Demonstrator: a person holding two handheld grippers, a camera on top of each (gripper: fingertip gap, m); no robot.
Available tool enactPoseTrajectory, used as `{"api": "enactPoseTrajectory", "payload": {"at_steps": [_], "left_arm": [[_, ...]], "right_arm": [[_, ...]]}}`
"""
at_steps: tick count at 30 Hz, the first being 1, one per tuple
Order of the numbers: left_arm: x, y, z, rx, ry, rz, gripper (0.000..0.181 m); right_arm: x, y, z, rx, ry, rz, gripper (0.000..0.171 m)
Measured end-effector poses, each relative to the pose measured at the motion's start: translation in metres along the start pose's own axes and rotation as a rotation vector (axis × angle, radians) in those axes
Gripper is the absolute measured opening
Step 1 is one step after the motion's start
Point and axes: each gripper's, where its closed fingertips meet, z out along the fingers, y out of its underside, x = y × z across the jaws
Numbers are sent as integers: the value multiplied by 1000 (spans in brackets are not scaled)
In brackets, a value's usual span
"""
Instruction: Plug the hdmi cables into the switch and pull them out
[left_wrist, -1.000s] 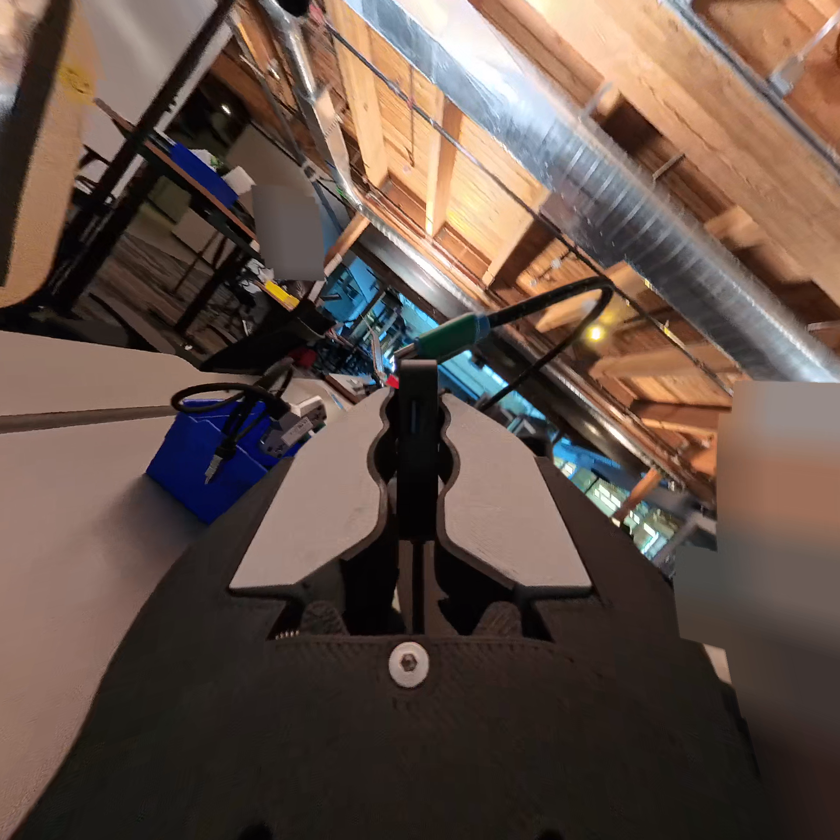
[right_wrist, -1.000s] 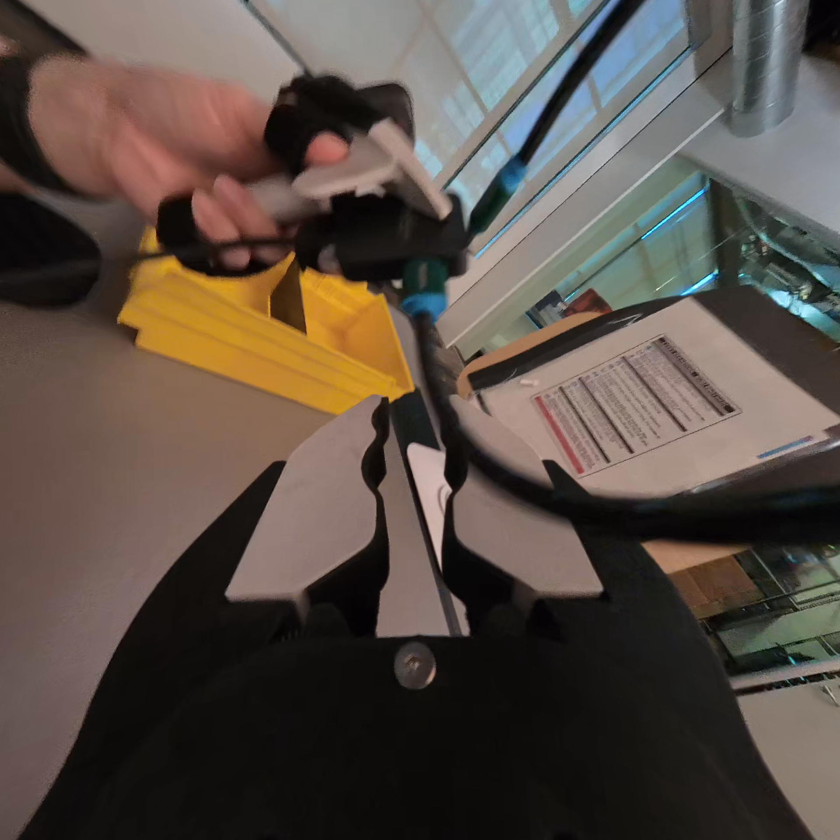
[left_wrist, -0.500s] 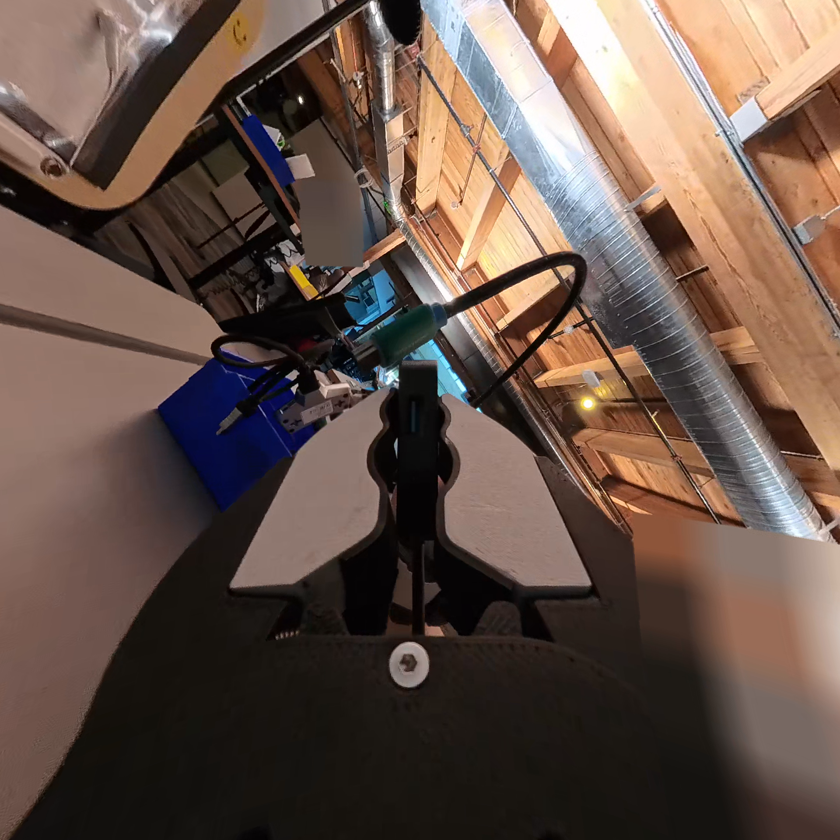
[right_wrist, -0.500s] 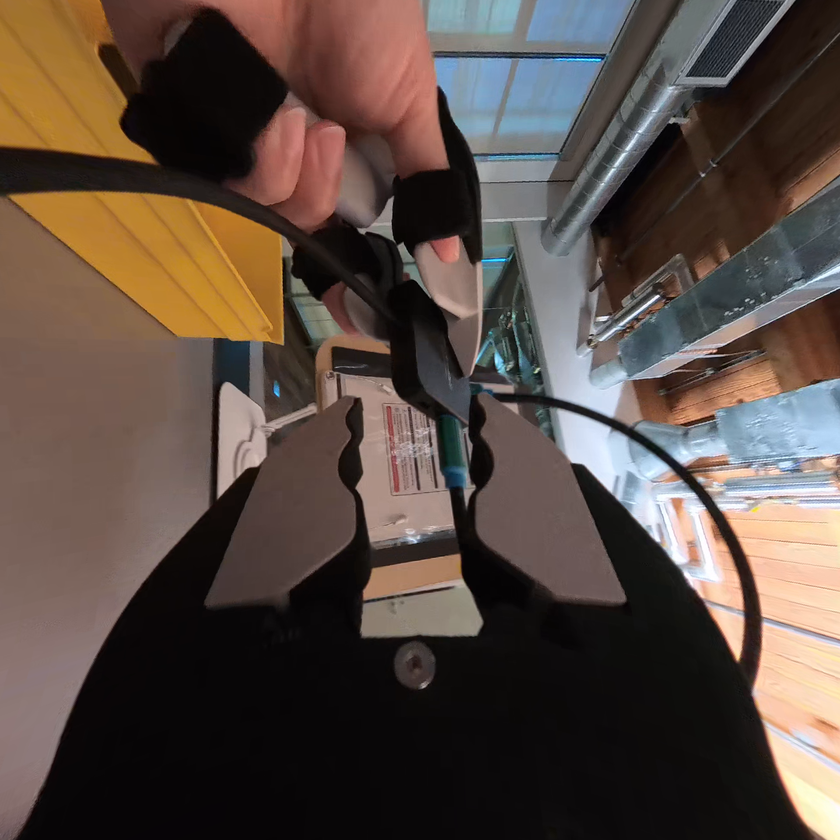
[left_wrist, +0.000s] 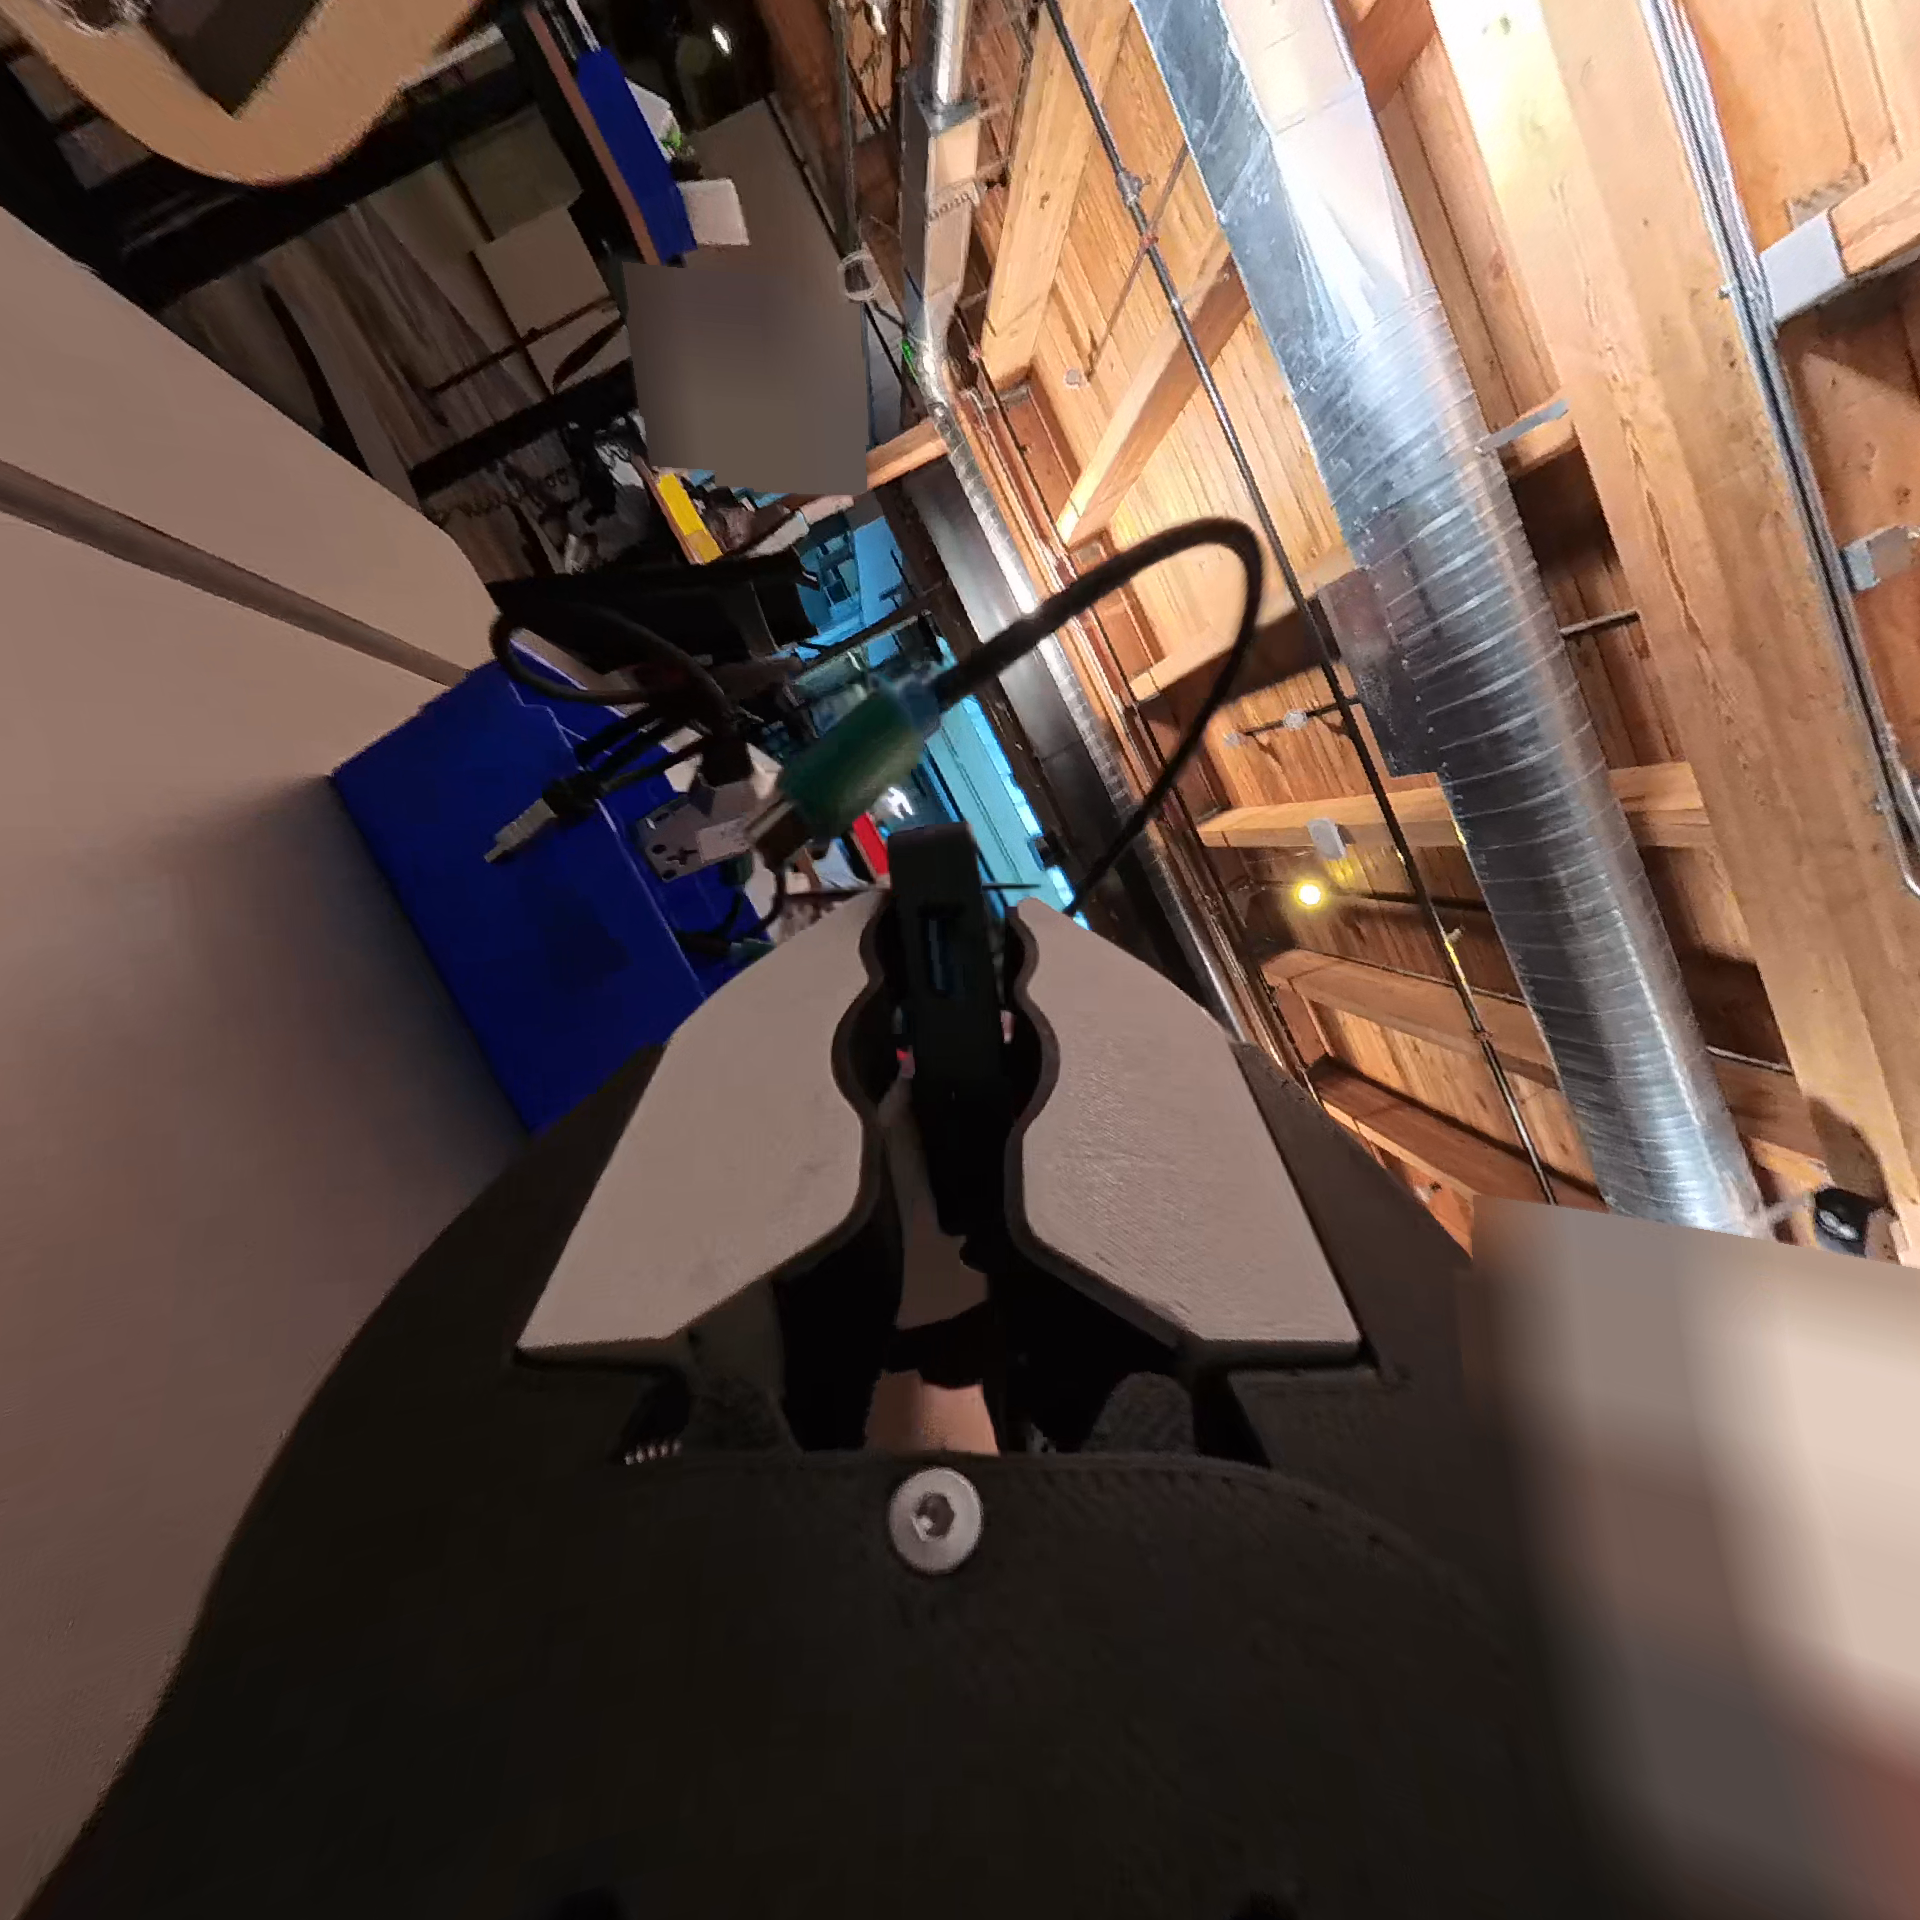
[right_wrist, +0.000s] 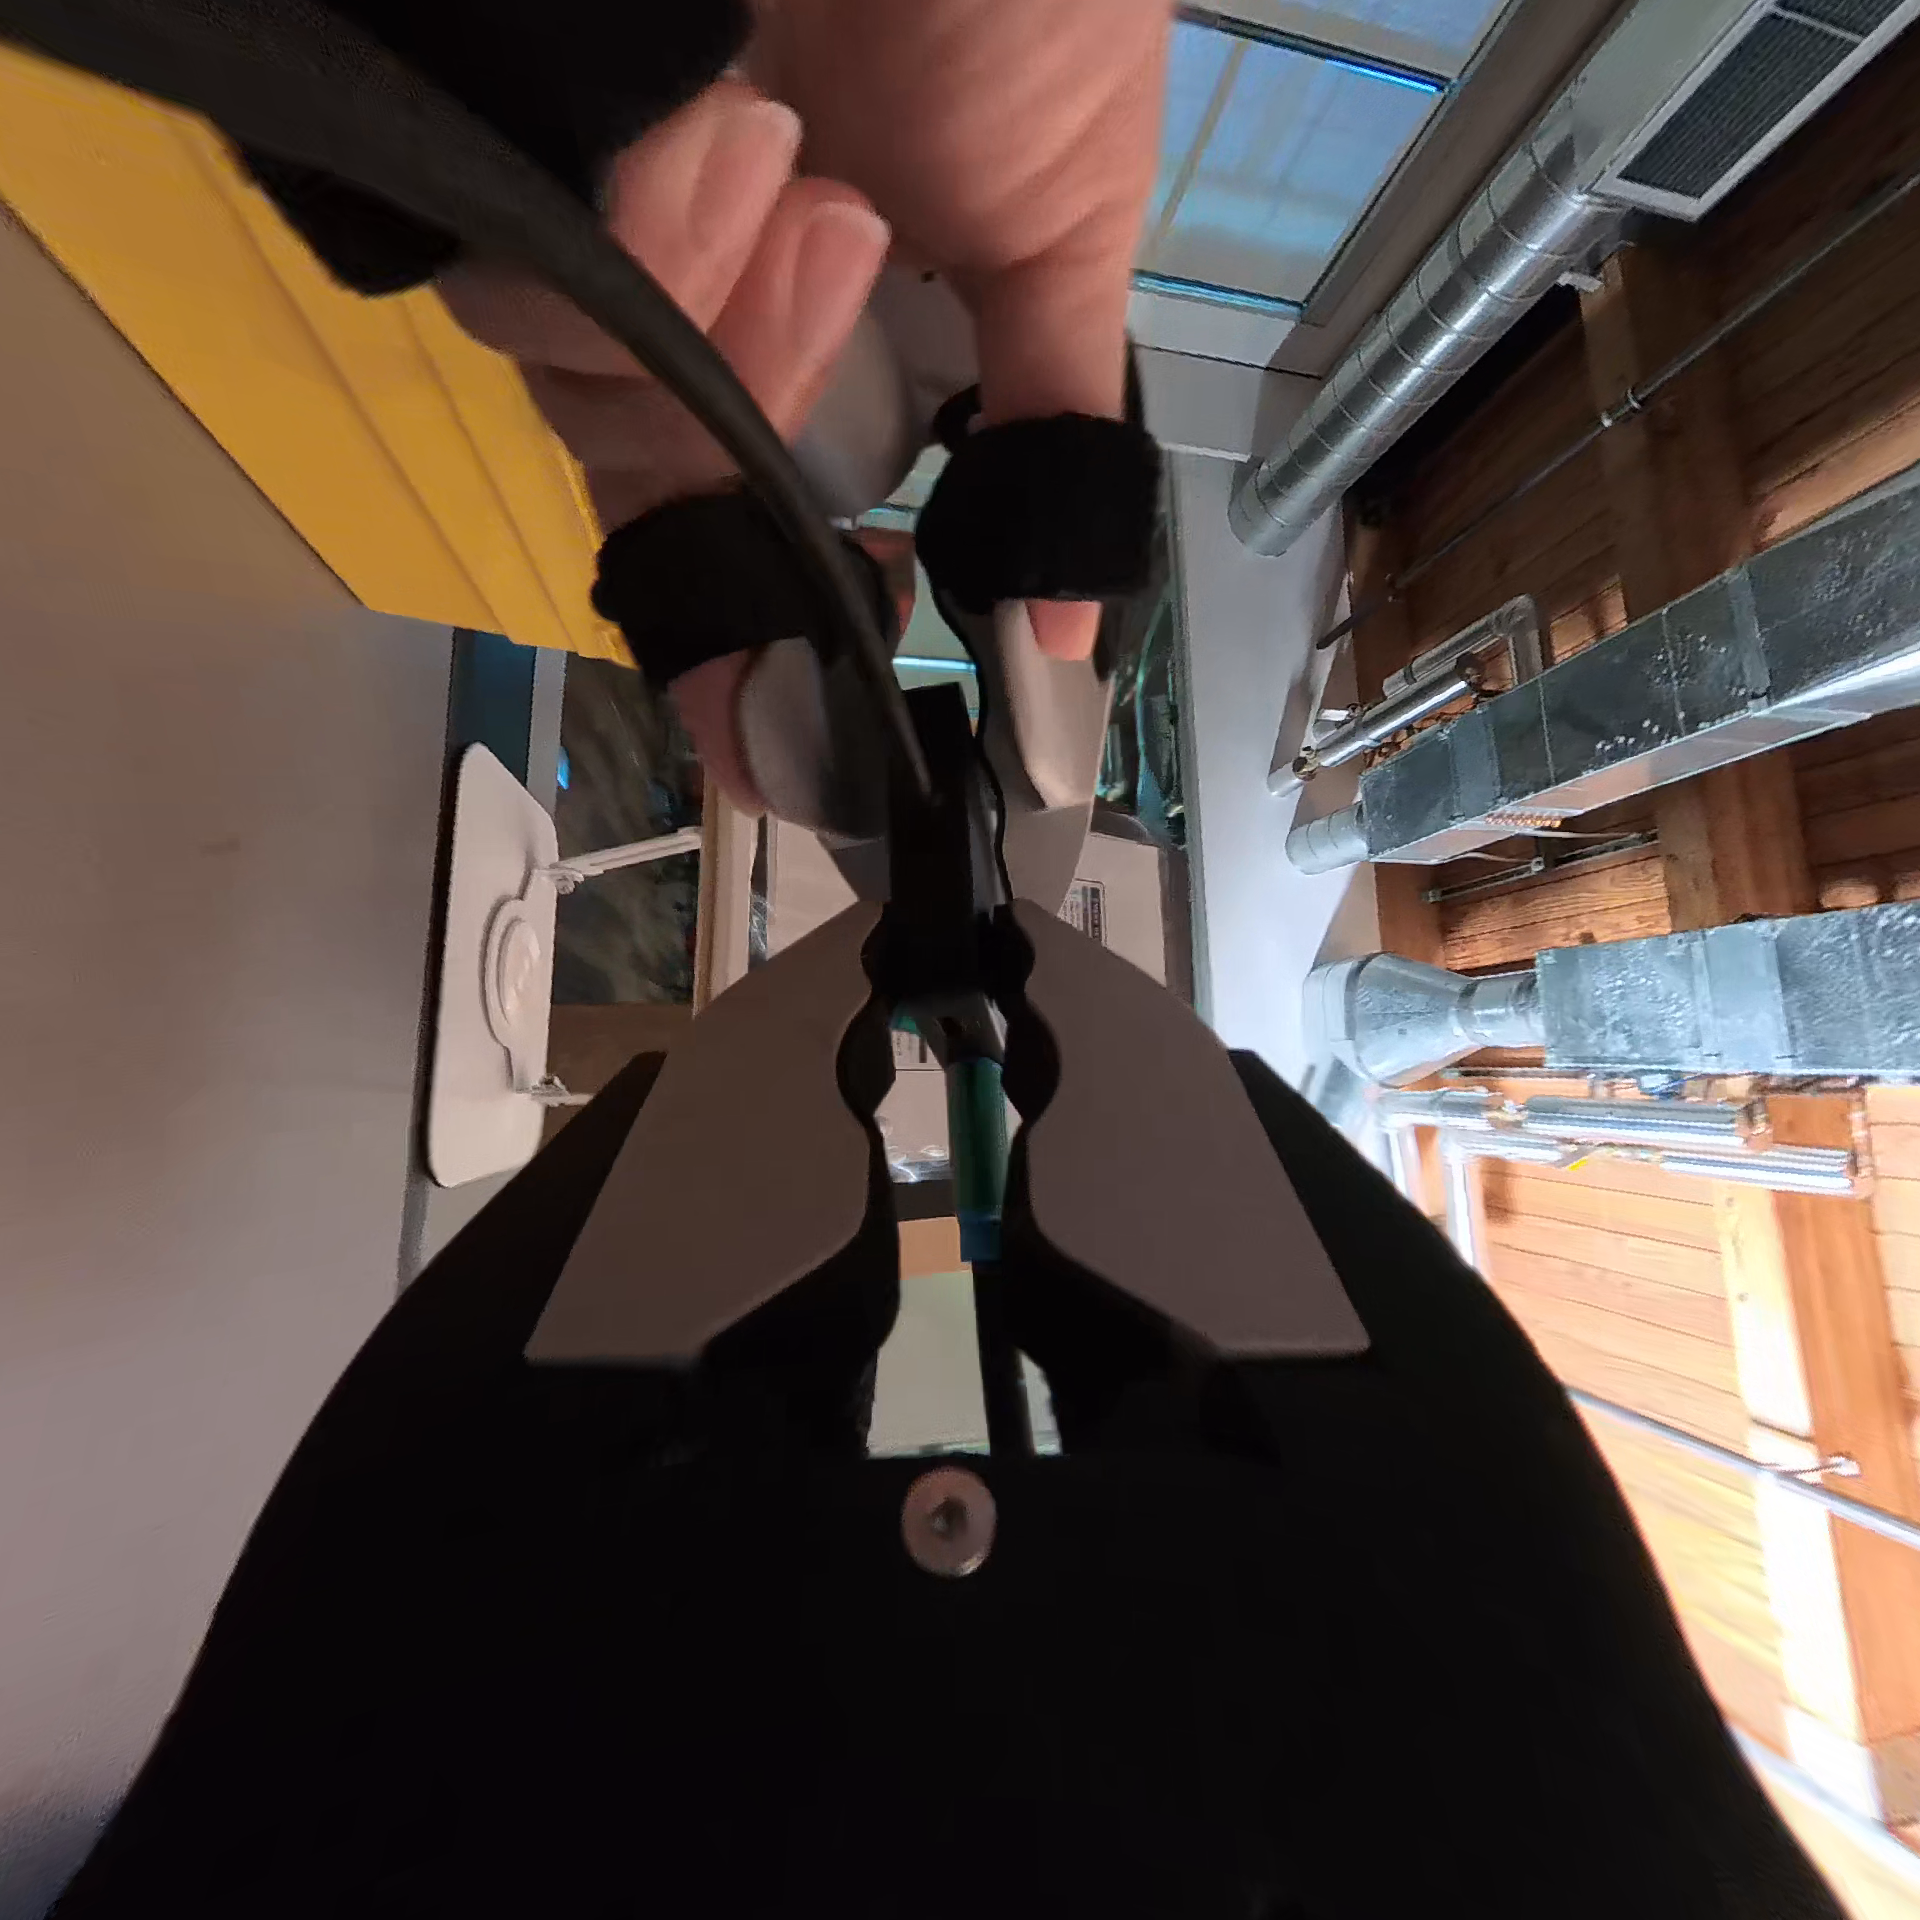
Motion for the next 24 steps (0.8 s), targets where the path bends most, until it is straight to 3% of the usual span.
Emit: {"api": "enactPoseTrajectory", "payload": {"at_steps": [4,7,11,15,19,22,24], "left_arm": [[25,0,4,-74,114,75,33],[43,-11,-3,-43,114,192,35],[62,-26,-16,-8,125,267,29],[70,-30,-22,-17,170,225,25],[71,-32,-23,-15,188,203,22],[70,-30,-22,-24,183,205,22],[68,-29,-21,-30,180,197,21]], "right_arm": [[27,13,-9,-11,-7,149,15],[65,40,-23,-61,19,340,15],[126,92,-65,-86,55,752,15],[156,146,-122,-43,-7,1278,15],[168,192,-178,120,23,1622,15],[158,221,-207,205,35,1724,15],[144,230,-216,272,-47,1843,15]]}}
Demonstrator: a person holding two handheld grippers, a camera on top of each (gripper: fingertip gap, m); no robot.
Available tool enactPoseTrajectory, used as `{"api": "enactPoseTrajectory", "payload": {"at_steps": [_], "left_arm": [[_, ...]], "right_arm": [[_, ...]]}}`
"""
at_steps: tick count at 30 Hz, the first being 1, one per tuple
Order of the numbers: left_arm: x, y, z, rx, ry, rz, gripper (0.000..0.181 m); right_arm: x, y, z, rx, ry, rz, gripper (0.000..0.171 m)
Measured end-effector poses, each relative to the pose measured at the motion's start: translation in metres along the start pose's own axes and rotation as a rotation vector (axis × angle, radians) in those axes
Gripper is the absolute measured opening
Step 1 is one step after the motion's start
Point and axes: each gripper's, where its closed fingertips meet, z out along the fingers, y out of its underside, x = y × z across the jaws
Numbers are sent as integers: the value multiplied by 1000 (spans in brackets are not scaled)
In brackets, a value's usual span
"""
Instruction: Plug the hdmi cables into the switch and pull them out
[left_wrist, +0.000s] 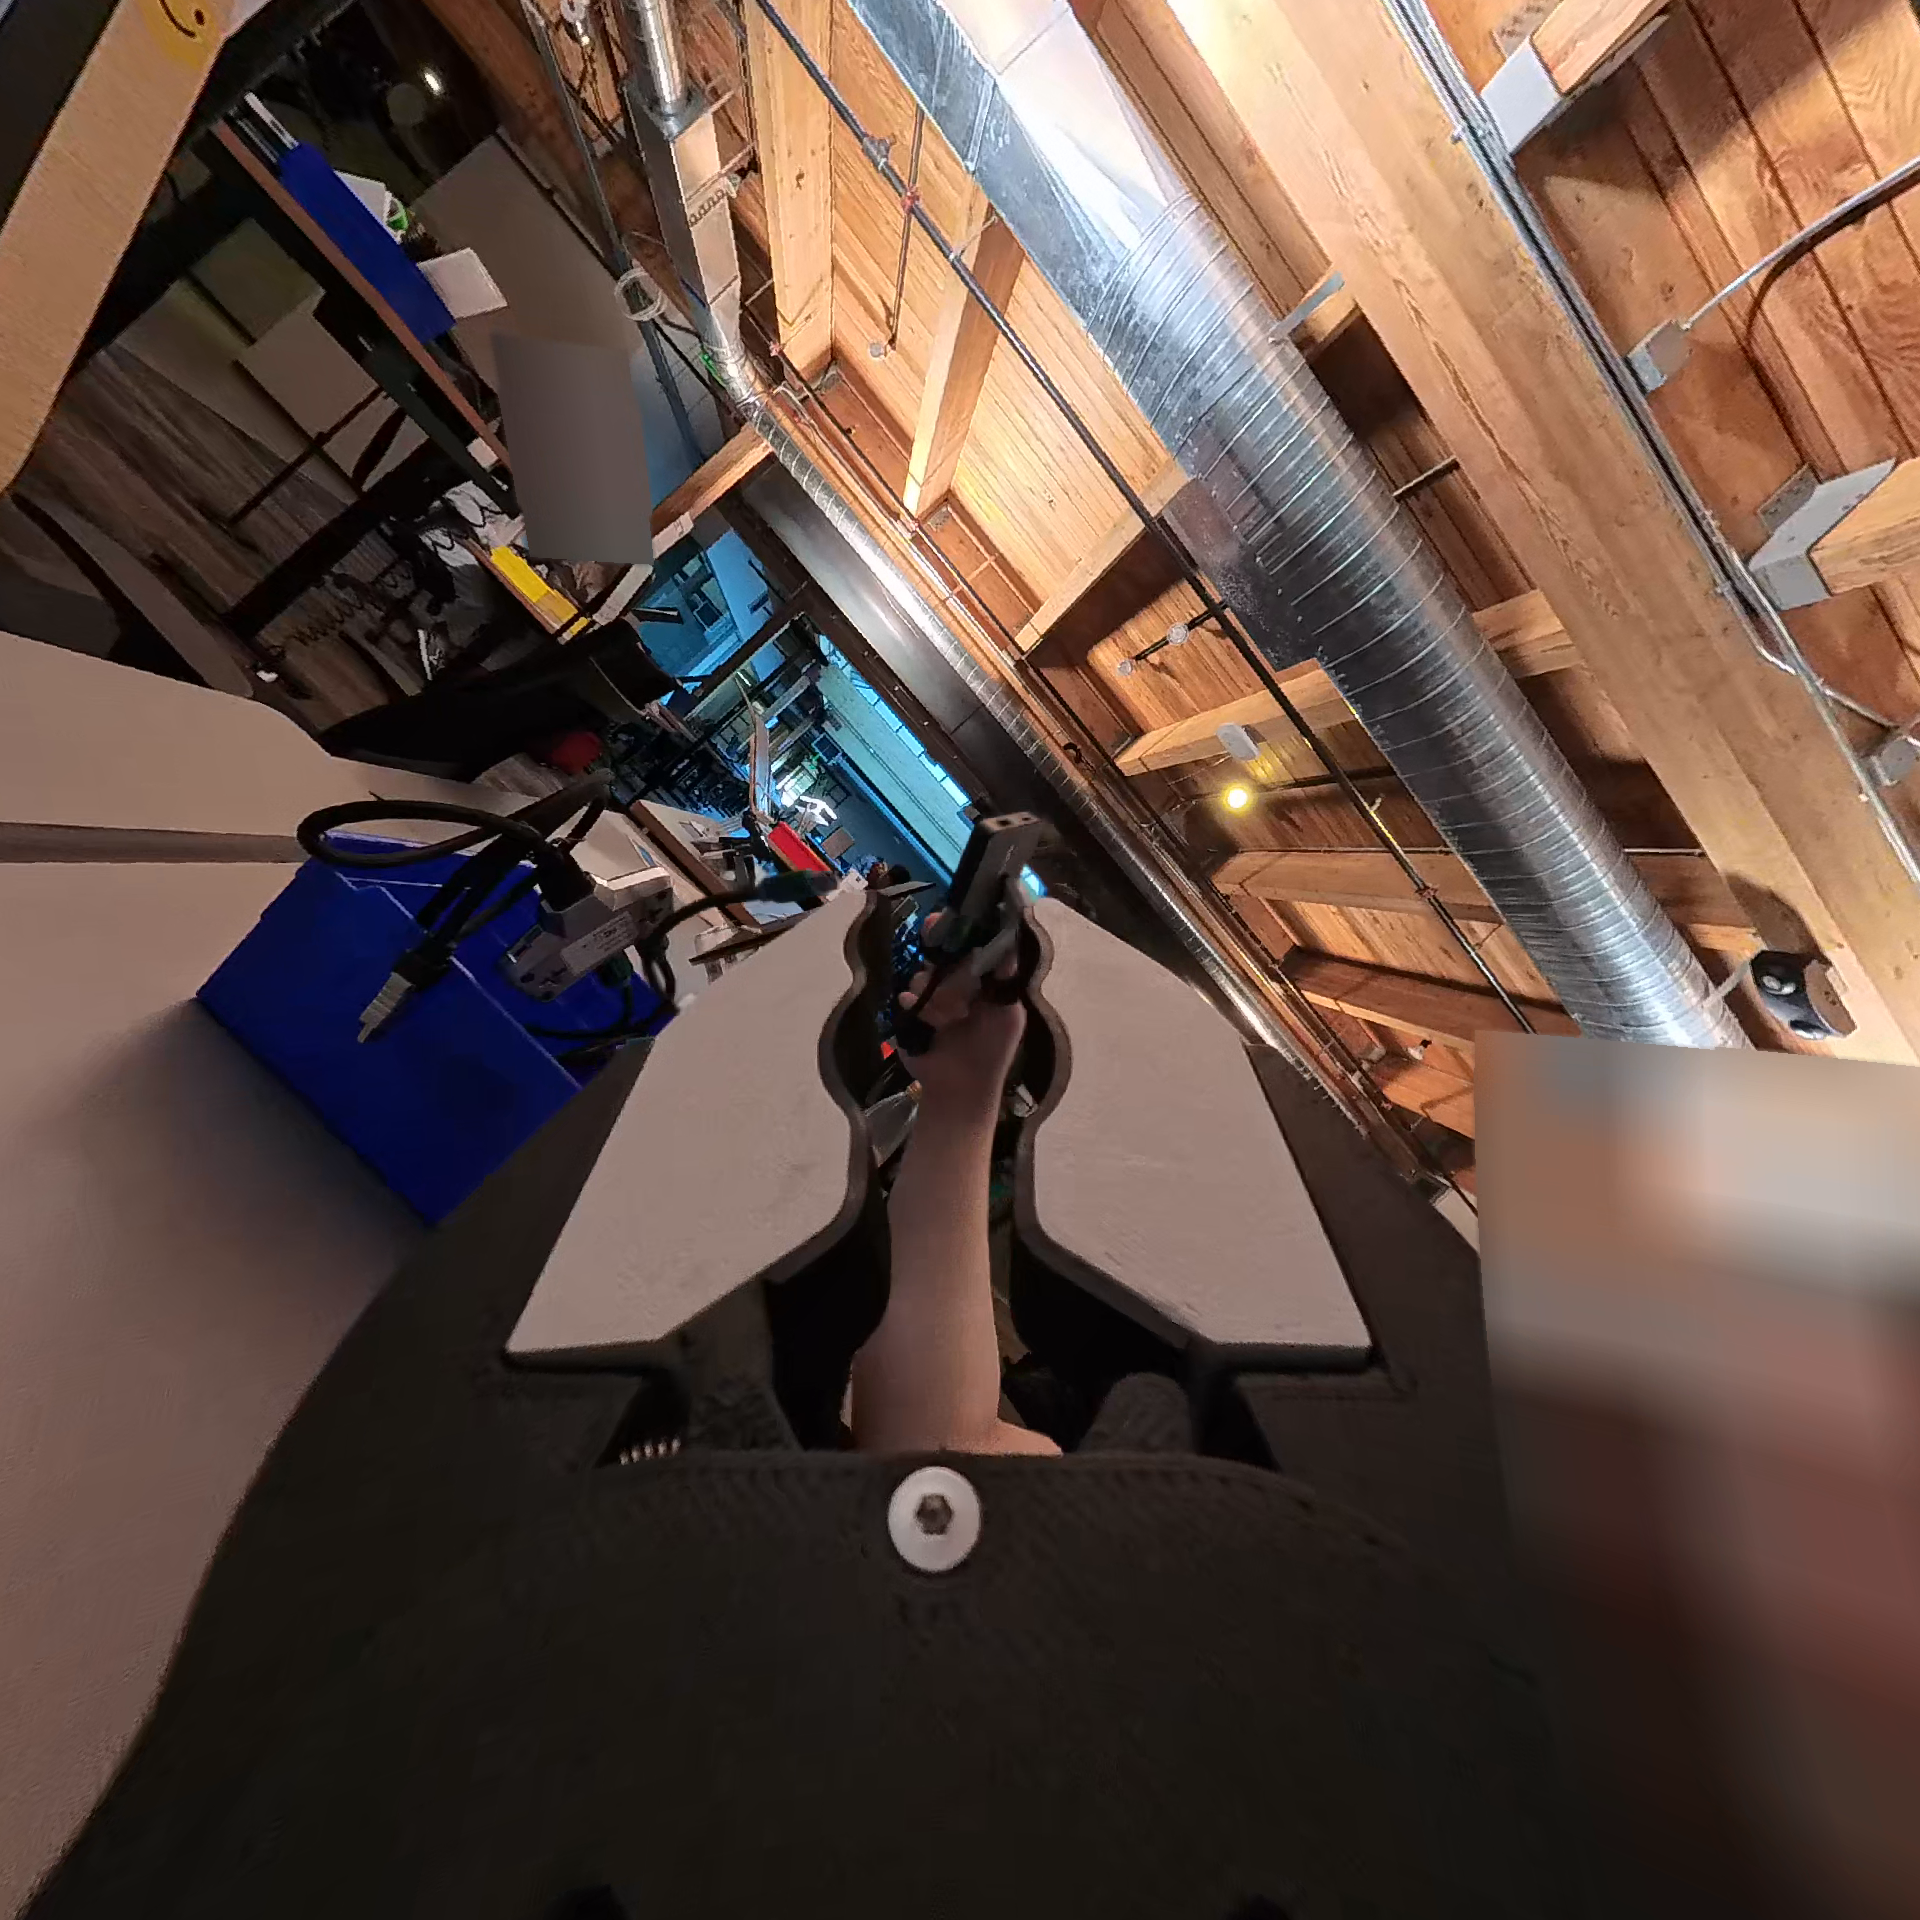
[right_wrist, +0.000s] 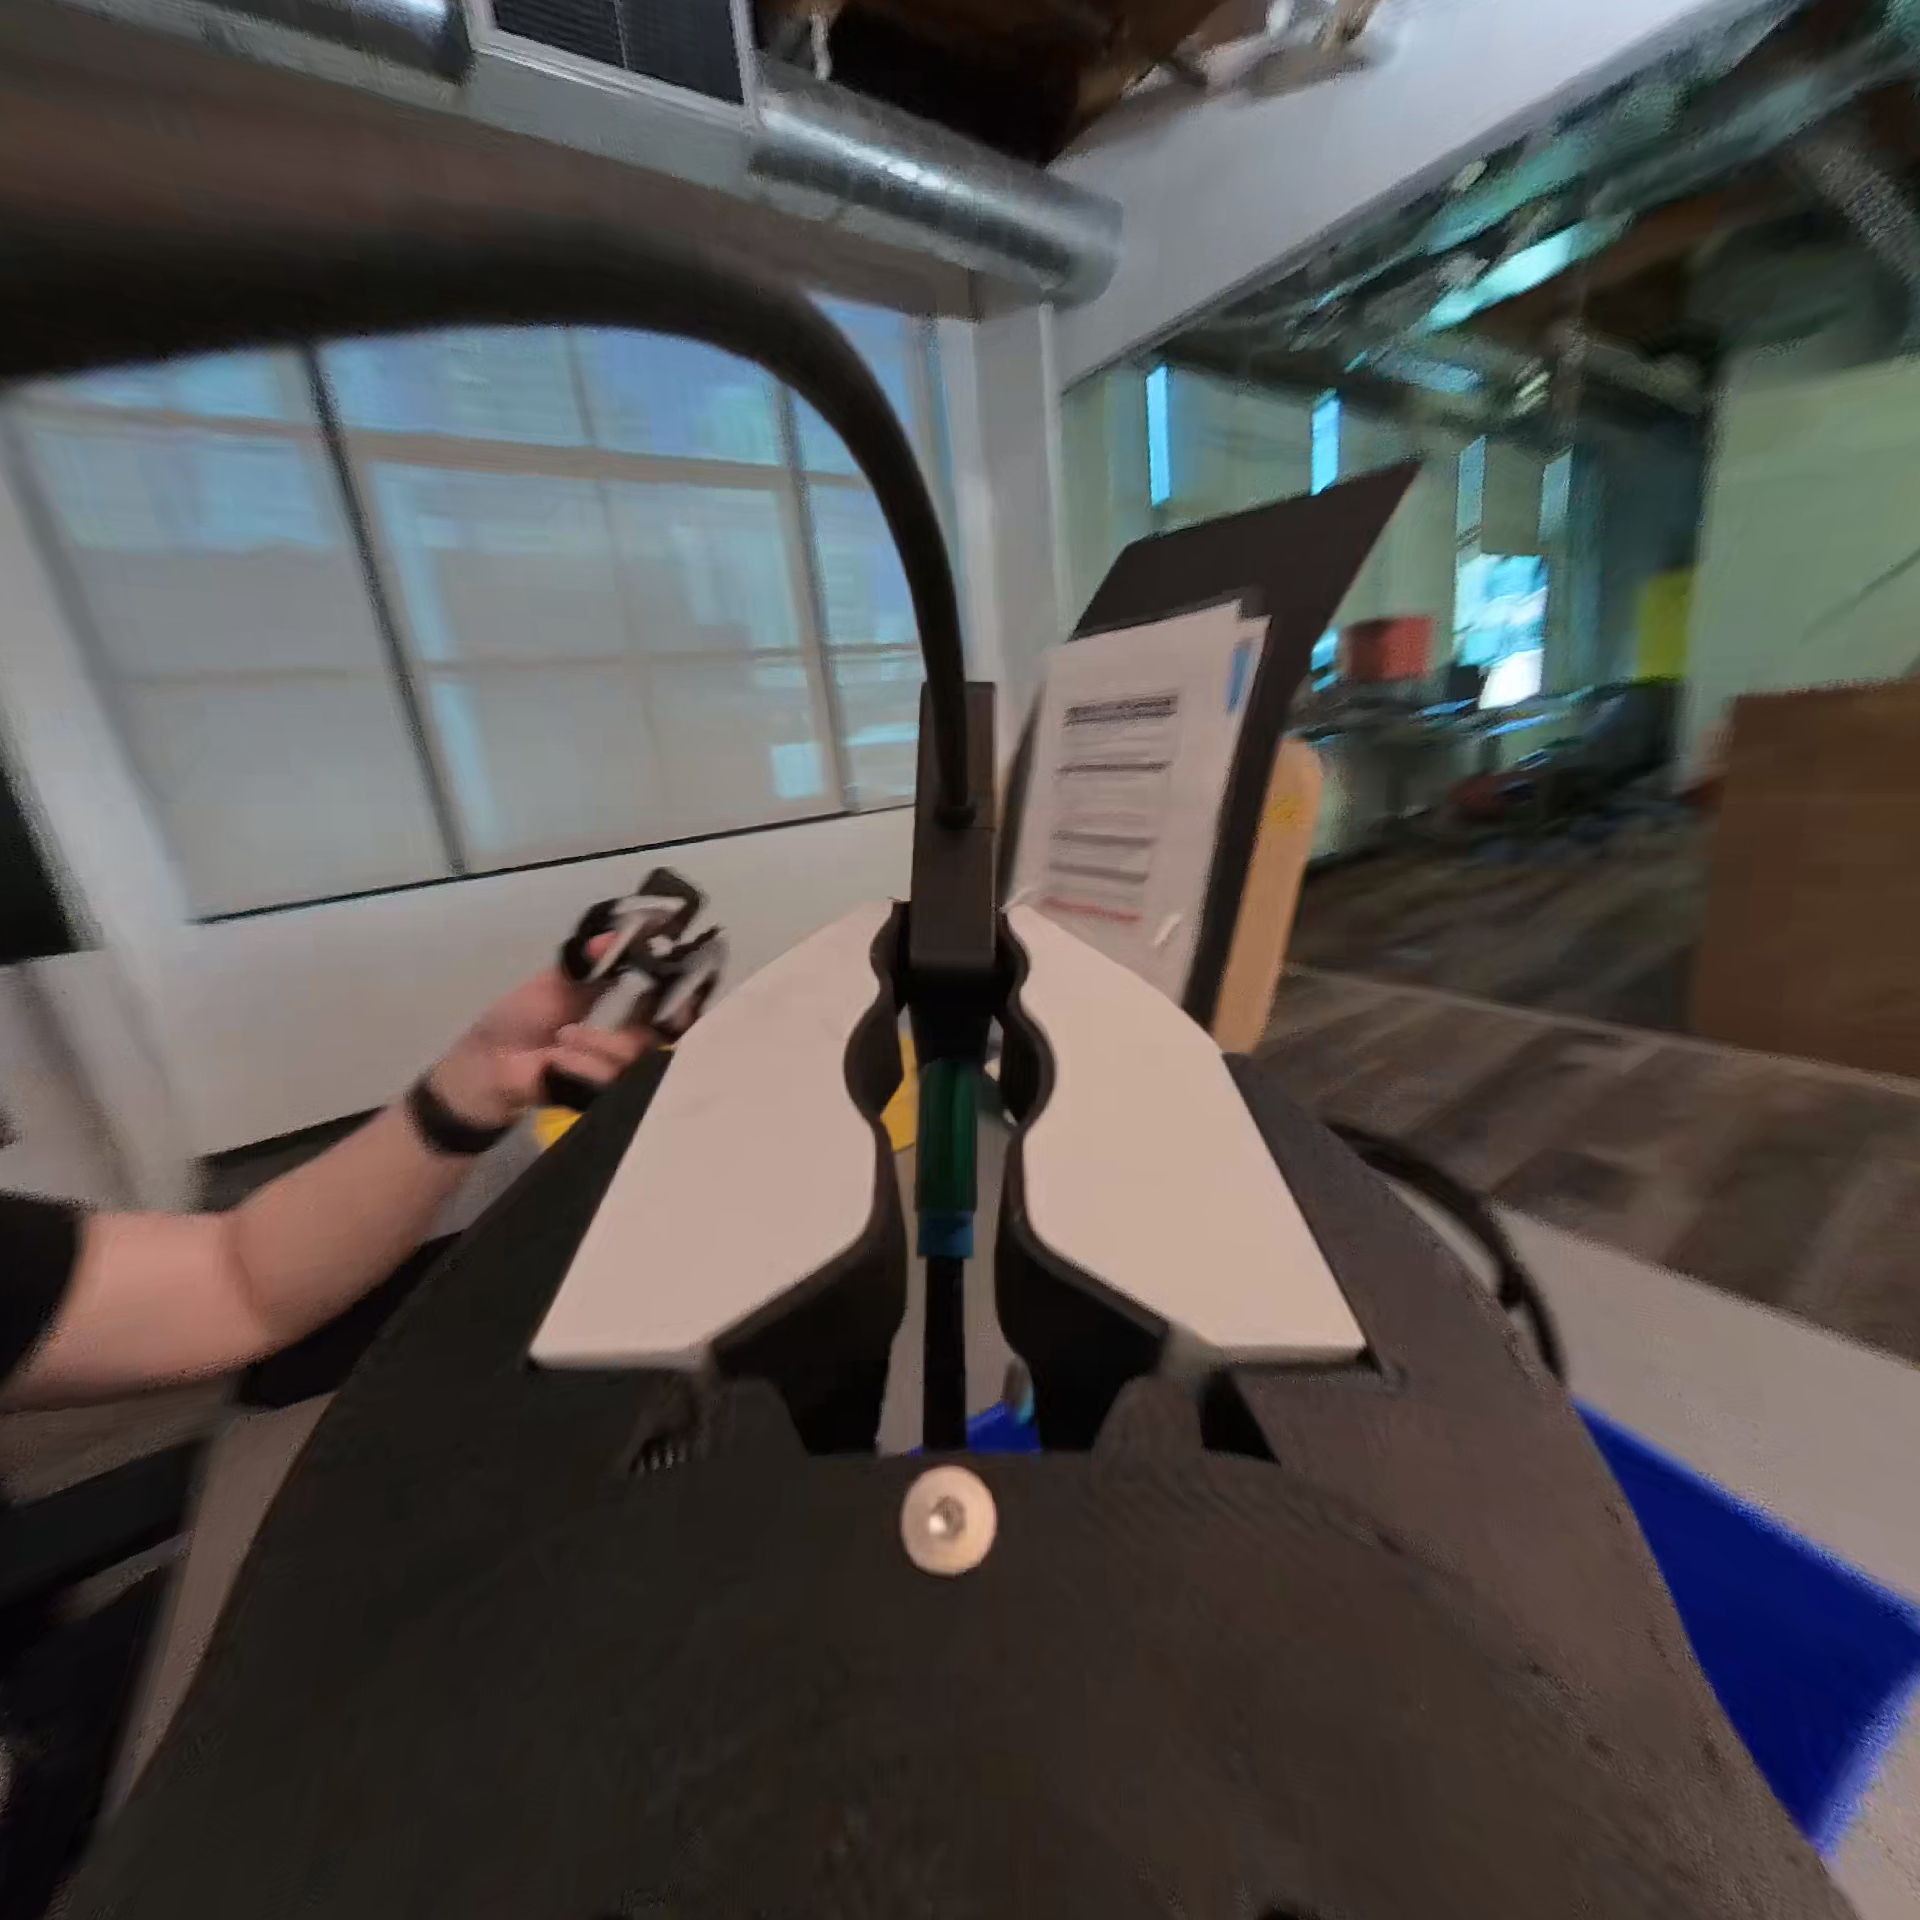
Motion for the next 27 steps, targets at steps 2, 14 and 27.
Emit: {"api": "enactPoseTrajectory", "payload": {"at_steps": [2,14,27], "left_arm": [[-2,2,1,-5,1,-10,21],[-10,16,7,-59,17,-59,19],[1,19,10,-81,75,-85,16]], "right_arm": [[10,17,-4,-42,-53,47,15],[20,79,51,-409,25,-306,15],[50,158,49,-971,228,-452,18]]}}
